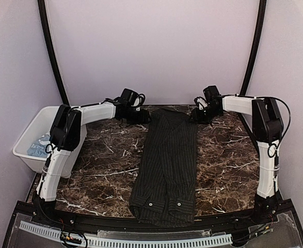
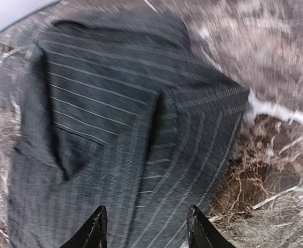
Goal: Fold and stack the mixed laundry pile
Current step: Rotate the rectangle-folded shirt at the center of the board.
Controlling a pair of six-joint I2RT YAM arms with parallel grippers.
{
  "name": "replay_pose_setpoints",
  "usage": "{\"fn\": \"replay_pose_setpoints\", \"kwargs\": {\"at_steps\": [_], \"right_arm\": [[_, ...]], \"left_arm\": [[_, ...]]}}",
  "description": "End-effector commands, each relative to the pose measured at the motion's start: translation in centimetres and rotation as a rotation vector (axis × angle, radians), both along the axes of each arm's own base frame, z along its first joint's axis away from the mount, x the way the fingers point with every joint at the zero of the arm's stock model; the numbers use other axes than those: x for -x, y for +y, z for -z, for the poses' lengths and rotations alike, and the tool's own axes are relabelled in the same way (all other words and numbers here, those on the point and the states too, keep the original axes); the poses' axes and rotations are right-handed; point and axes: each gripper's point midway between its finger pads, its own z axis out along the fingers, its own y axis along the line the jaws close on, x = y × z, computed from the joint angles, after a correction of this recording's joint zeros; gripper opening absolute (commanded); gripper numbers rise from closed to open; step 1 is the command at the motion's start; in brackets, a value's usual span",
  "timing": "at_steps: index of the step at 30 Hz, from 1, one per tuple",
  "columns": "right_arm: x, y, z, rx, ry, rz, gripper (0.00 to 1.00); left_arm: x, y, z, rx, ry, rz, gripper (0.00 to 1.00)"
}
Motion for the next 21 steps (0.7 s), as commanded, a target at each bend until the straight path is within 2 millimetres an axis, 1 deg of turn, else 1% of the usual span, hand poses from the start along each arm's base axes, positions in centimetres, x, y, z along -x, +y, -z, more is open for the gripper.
{"fn": "replay_pose_setpoints", "kwargs": {"at_steps": [1,2,3,4,5,6,7,8,10,12,14,15,16,17,18,20,21], "right_arm": [[-0.1,-1.3,2.7,0.038,0.043,0.047,0.49],[-0.1,-1.2,3.1,0.038,0.050,0.047,0.49],[-0.1,-1.2,3.6,0.038,0.058,0.046,0.49],[-0.1,-1.2,4.0,0.040,0.065,0.045,0.49],[-0.2,-1.1,4.4,0.041,0.072,0.043,0.49],[-0.3,-1.0,4.7,0.039,0.078,0.042,0.48],[-0.4,-0.9,5.0,0.034,0.082,0.038,0.48],[-0.5,-0.6,5.3,0.020,0.082,0.029,0.47],[-0.8,0.0,5.8,-0.006,0.084,0.014,0.44],[-1.1,0.5,6.4,-0.026,0.092,0.002,0.41],[-1.5,0.9,6.8,-0.044,0.098,-0.002,0.40],[-1.6,1.1,6.9,-0.054,0.097,-0.005,0.39],[-1.8,1.3,7.0,-0.062,0.095,-0.005,0.38],[-2.0,1.3,7.0,-0.069,0.093,-0.003,0.38],[-2.2,1.4,6.9,-0.076,0.094,-0.001,0.38],[-2.5,1.7,6.9,-0.085,0.089,-0.005,0.38],[-2.7,1.8,6.8,-0.092,0.086,-0.005,0.38]], "left_arm": [[-0.5,-0.6,1.4,-0.029,0.035,0.016,0.63],[-0.6,-0.6,2.6,-0.036,0.054,0.017,0.62],[-0.9,-0.8,2.3,-0.031,0.049,0.017,0.61],[-0.8,-1.0,3.2,-0.030,0.065,0.024,0.60],[-1.0,-1.4,2.9,-0.018,0.066,0.026,0.58],[-0.8,-1.7,3.5,-0.008,0.083,0.039,0.56],[-0.8,-1.9,3.4,0.001,0.085,0.040,0.54],[-0.7,-2.0,3.7,0.004,0.094,0.044,0.52],[-0.5,-1.9,4.1,0.000,0.106,0.046,0.46],[-0.3,-1.6,4.4,-0.009,0.120,0.047,0.37],[-0.1,-1.6,4.3,0.014,0.132,0.060,0.24],[0.0,-1.7,4.1,0.033,0.139,0.062,0.20],[-0.1,-1.6,4.0,0.059,0.143,0.069,0.13],[-0.3,-1.3,3.9,0.072,0.147,0.058,0.09],[-0.4,-1.0,3.9,0.083,0.154,0.052,0.03],[-1.1,0.1,4.1,0.104,0.169,0.018,0.00],[-1.7,1.2,4.0,0.113,0.172,-0.006,0.00]]}}
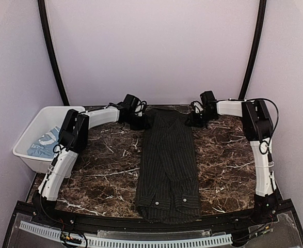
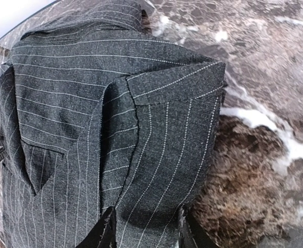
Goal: Fold and stack the mixed laundry pile
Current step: Rotate the rectangle-folded shirt at the center of the board, then pick up the rectangle-folded shirt from the center of the board.
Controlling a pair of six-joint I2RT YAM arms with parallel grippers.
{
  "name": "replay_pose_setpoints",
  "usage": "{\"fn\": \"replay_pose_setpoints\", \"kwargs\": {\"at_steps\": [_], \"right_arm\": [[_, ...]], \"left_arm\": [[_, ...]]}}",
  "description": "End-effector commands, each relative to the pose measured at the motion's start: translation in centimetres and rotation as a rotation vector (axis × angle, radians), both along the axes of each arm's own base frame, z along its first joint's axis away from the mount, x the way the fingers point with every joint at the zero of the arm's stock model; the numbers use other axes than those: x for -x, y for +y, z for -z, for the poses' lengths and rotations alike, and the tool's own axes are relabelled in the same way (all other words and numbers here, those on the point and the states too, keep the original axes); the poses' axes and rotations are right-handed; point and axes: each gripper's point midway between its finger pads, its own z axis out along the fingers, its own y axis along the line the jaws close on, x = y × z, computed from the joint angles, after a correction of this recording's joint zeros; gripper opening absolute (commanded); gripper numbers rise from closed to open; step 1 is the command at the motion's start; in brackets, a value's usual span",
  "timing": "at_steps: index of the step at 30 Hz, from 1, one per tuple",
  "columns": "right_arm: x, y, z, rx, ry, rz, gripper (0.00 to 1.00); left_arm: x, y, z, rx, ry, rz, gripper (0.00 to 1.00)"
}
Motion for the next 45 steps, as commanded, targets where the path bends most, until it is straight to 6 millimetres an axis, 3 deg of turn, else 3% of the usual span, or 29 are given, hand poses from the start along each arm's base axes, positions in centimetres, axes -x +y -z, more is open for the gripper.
{"fn": "replay_pose_setpoints", "kwargs": {"at_steps": [1,6,10,12,13,14,15,17,22,24,25,26,27,28,29,31,33,36,38,41,45], "right_arm": [[-0.4,0.5,1.7,-0.028,0.035,0.005,0.38],[-1.7,1.4,1.5,-0.053,0.026,-0.003,0.38],[-2.9,2.1,0.2,-0.078,-0.003,-0.016,0.42],[-3.3,2.1,-1.8,-0.078,-0.037,-0.020,0.50],[-3.3,1.9,-3.1,-0.074,-0.057,-0.019,0.53],[-3.2,1.8,-4.2,-0.070,-0.078,-0.019,0.58],[-3.0,1.4,-5.8,-0.065,-0.103,-0.014,0.63],[-2.2,0.7,-8.8,-0.060,-0.149,-0.010,0.79],[2.2,-0.4,-15.8,-0.078,-0.263,-0.024,0.85],[4.7,-0.7,-20.0,-0.095,-0.351,-0.033,0.86],[5.8,-0.9,-21.4,-0.098,-0.379,-0.043,0.87],[7.0,-0.9,-22.9,-0.108,-0.409,-0.064,0.90],[8.0,-1.0,-24.1,-0.125,-0.432,-0.076,0.97],[8.6,-1.4,-25.5,-0.155,-0.452,-0.061,0.98],[9.0,-2.2,-26.3,-0.169,-0.453,-0.026,0.99],[9.3,-4.0,-27.6,-0.162,-0.462,0.021,0.99],[10.6,-4.9,-28.2,-0.229,-0.435,-0.014,0.99],[14.5,-4.0,-27.4,-0.329,-0.359,-0.075,0.98],[17.7,-2.7,-25.8,-0.359,-0.298,-0.104,0.97],[22.5,-0.6,-21.9,-0.367,-0.168,-0.136,0.95],[27.7,0.3,-16.1,-0.387,0.004,-0.133,0.90]], "left_arm": [[-1.1,3.1,-0.5,0.054,0.053,-0.067,0.00],[-3.4,6.7,-0.4,0.042,0.037,-0.137,0.00],[-4.7,7.8,-0.7,0.042,0.026,-0.144,0.03],[-4.6,8.2,-1.5,0.043,0.027,-0.143,0.35],[-4.5,8.3,-1.9,0.044,0.021,-0.146,0.43],[-4.2,9.0,-3.0,0.034,0.009,-0.163,0.57],[-4.3,9.2,-4.2,0.038,-0.018,-0.167,0.63],[-3.4,10.1,-6.9,0.032,-0.073,-0.182,0.75],[1.9,12.0,-13.4,0.016,-0.176,-0.197,0.98],[4.3,12.3,-15.8,-0.033,-0.246,-0.193,0.99],[5.5,12.1,-18.5,-0.060,-0.323,-0.182,0.99],[6.6,12.4,-18.1,-0.104,-0.329,-0.170,0.99],[7.5,12.6,-20.2,-0.114,-0.375,-0.189,0.99],[8.3,12.9,-20.4,-0.111,-0.364,-0.194,0.99],[9.0,13.4,-22.3,-0.094,-0.393,-0.217,0.99],[10.1,14.6,-23.4,-0.081,-0.428,-0.250,0.99],[12.1,13.5,-24.9,-0.016,-0.429,-0.136,0.99],[16.3,12.3,-23.7,0.035,-0.330,-0.034,0.99],[19.6,11.5,-22.3,0.060,-0.285,0.001,0.99],[25.2,10.4,-17.8,0.071,-0.135,0.058,0.99],[30.6,9.9,-13.1,0.092,0.040,0.063,0.94]]}}
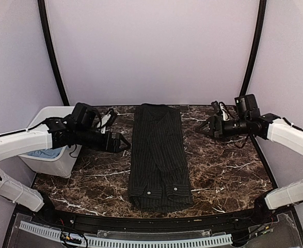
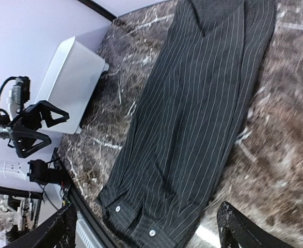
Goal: Fold and stack the mixed laundry pile
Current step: Pick up the rectangle-folded shirt from the center of the board.
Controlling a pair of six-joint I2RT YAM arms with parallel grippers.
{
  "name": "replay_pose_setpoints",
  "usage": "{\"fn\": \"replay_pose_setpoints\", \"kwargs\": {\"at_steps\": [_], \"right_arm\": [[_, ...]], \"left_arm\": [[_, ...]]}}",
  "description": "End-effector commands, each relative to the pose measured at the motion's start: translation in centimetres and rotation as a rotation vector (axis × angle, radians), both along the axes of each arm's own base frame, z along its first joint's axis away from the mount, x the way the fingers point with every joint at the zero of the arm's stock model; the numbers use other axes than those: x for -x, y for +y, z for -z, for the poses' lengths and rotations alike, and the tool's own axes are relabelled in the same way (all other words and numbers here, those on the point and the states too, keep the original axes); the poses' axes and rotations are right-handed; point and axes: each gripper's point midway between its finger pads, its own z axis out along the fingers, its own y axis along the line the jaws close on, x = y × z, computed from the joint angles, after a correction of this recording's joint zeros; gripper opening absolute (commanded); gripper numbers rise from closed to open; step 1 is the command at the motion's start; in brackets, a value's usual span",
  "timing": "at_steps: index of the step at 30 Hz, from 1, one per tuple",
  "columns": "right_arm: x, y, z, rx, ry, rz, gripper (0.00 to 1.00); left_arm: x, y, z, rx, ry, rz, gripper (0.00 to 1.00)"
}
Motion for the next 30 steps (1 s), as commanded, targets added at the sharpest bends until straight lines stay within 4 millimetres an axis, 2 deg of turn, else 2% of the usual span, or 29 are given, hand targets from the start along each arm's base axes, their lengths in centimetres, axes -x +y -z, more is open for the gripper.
{"fn": "replay_pose_setpoints", "kwargs": {"at_steps": [1,5,9,14,20,25,30], "right_arm": [[5.4,1.0,4.2,-0.051,0.172,-0.031,0.89],[9.2,2.1,8.4,-0.037,0.295,-0.074,0.85],[11.5,2.9,11.1,-0.014,0.371,-0.099,0.82],[13.4,3.1,14.0,0.016,0.432,-0.117,0.74],[15.1,3.7,17.3,0.039,0.513,-0.148,0.58],[15.9,4.5,18.7,0.058,0.544,-0.168,0.49],[16.9,5.4,19.5,0.052,0.559,-0.184,0.45]], "left_arm": [[6.5,-0.8,3.8,0.064,0.229,0.042,0.90],[11.0,-2.2,8.0,0.073,0.386,0.096,0.79],[13.3,-2.5,10.7,0.030,0.482,0.110,0.71],[14.1,-2.9,12.4,0.035,0.531,0.096,0.62],[14.9,-3.9,14.5,0.017,0.577,0.109,0.49],[15.2,-4.1,15.6,0.021,0.599,0.102,0.47],[15.9,-4.2,16.6,0.013,0.619,0.106,0.47]]}}
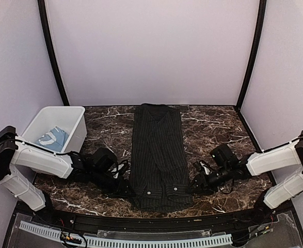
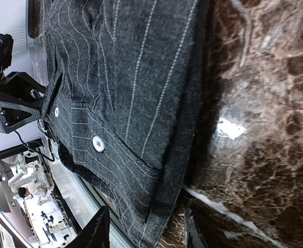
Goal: Fold and stack the mixed laundry pile
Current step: Pick up the rectangle-folded shirt from the center of the board.
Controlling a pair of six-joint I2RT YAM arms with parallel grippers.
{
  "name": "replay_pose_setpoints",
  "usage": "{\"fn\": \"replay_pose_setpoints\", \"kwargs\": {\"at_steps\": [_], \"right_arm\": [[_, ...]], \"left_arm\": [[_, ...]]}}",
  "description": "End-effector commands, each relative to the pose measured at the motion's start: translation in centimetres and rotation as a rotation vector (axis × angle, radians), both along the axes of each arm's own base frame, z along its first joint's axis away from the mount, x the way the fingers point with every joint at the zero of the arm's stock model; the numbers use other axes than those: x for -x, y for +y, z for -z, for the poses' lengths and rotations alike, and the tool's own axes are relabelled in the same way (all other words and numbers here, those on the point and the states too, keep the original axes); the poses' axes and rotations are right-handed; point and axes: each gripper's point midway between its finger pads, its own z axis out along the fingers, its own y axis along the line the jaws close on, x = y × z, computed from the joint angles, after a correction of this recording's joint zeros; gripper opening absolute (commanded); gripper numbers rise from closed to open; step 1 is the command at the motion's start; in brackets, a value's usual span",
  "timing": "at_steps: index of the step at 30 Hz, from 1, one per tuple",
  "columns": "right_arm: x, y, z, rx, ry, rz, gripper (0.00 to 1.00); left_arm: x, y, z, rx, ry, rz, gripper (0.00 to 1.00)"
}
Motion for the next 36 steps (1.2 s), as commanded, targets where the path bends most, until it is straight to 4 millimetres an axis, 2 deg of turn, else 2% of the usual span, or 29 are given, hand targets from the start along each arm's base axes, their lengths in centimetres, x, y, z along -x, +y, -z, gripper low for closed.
{"fn": "replay_pose_setpoints", "kwargs": {"at_steps": [1,8,14,21,22,25,27,29,30,31,32,34,36], "right_arm": [[0.5,1.2,0.3,-0.037,-0.009,-0.004,0.45],[2.2,2.0,1.8,-0.024,0.036,-0.030,0.40],[3.5,1.7,1.9,-0.022,0.063,-0.038,0.31],[3.9,1.9,0.5,-0.061,0.033,-0.051,0.03],[3.8,2.0,0.2,-0.066,0.026,-0.052,0.00],[3.6,2.1,-0.3,-0.066,0.009,-0.057,0.00],[3.5,2.1,-0.3,-0.060,0.007,-0.054,0.00],[3.6,2.1,-0.3,-0.059,0.010,-0.056,0.00],[3.7,2.0,-0.2,-0.056,0.012,-0.058,0.00],[3.7,1.9,-0.2,-0.051,0.013,-0.057,0.00],[3.7,1.8,-0.1,-0.047,0.012,-0.056,0.00],[3.7,1.7,-0.1,-0.045,0.011,-0.054,0.00],[3.7,1.8,-0.2,-0.049,0.009,-0.056,0.00]], "left_arm": [[0.6,-0.5,0.5,0.023,0.014,0.006,0.47],[1.7,-0.5,1.4,0.015,0.039,0.020,0.41],[2.8,0.6,1.6,0.004,0.053,0.015,0.25],[3.1,0.4,0.6,0.037,0.015,0.034,0.03],[3.1,0.3,0.4,0.044,0.008,0.036,0.01],[3.0,0.1,-0.1,0.064,-0.006,0.040,0.00],[3.0,0.0,-0.3,0.074,-0.004,0.045,0.04],[3.3,-0.3,-1.0,0.110,-0.006,0.062,0.13],[3.4,-0.4,-1.5,0.127,-0.013,0.067,0.24],[3.5,0.0,-1.4,0.116,-0.010,0.065,0.30],[3.3,0.1,-2.0,0.123,-0.030,0.058,0.44],[2.8,0.7,-2.1,0.100,-0.057,0.021,0.59],[2.2,1.0,-2.2,0.088,-0.080,-0.007,0.63]]}}
